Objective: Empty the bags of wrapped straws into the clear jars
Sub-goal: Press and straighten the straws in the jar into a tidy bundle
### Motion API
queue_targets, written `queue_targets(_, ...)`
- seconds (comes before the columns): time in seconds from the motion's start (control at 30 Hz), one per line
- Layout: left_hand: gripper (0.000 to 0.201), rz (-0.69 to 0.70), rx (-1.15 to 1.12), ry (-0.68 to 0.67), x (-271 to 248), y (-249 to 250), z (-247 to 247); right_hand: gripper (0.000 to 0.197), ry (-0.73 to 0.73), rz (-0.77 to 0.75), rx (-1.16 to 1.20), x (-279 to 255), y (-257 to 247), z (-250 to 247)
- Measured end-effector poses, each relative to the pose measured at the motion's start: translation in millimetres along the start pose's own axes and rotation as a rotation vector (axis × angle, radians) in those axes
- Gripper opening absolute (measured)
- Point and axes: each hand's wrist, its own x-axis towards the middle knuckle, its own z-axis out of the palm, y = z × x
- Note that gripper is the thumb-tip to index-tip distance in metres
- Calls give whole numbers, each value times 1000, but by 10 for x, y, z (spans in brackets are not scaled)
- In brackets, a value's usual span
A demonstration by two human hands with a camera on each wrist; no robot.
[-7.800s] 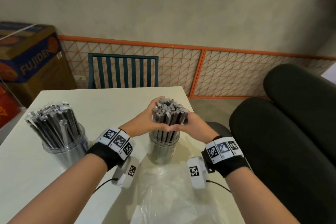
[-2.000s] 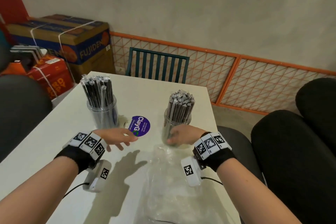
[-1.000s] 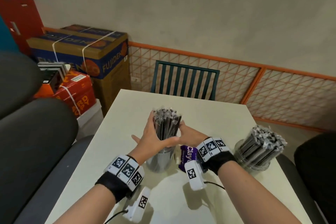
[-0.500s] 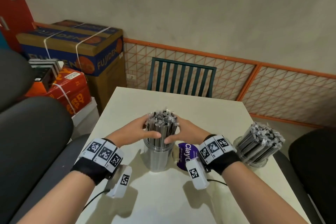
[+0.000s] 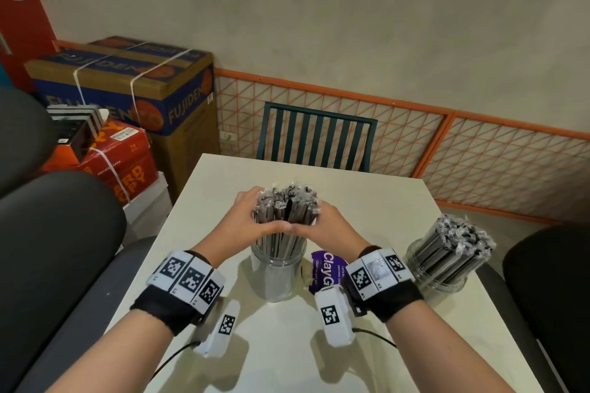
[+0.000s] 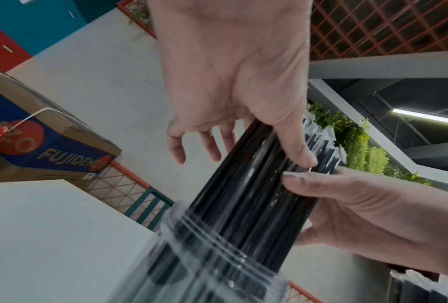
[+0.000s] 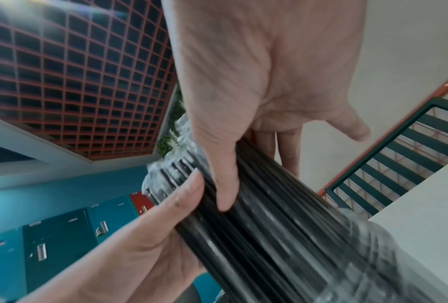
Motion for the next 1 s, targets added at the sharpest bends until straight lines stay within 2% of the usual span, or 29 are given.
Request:
queue_targets(0.1,61,-12,5,-77,-77,14,11,77,-112,55,-6,-34,79,66)
queue_targets(0.2,70,-48,-81,-143,-95,-45,63,86,-55,71,40,-119,153,221)
queue_targets(0.33,69,-37,-121,-183,-30,-40,110,84,39,90,88,-124,220,417)
queue_targets(0.47,59,-33,-156,-130,13,-7,112,63,128,73,71,-66,154,362)
queue_targets(0.57,50,-12,-168,-91,17,55,37,54,60,46,76,-24,67,147)
queue_targets(0.63,48,-3,-136,-140,7,84,-38,53,-38,47,45,2,44,28)
queue_targets(0.73,59,-13,-109,-246,-38,58,-95,64,-131,69,-48,-36,49,-10)
queue_targets(0.8,61,-3,-30,-286,-85,36,-70,74,-114,61,-92,-105,91,60)
queue_targets(0.87,64,-10,-7,-292,-126,-1,-13,85,-78,36,-36,-195,147,167)
queue_targets(1.0,71,-43,-38,-209,-167,-93,67,87,57,31,77,-285,250,385)
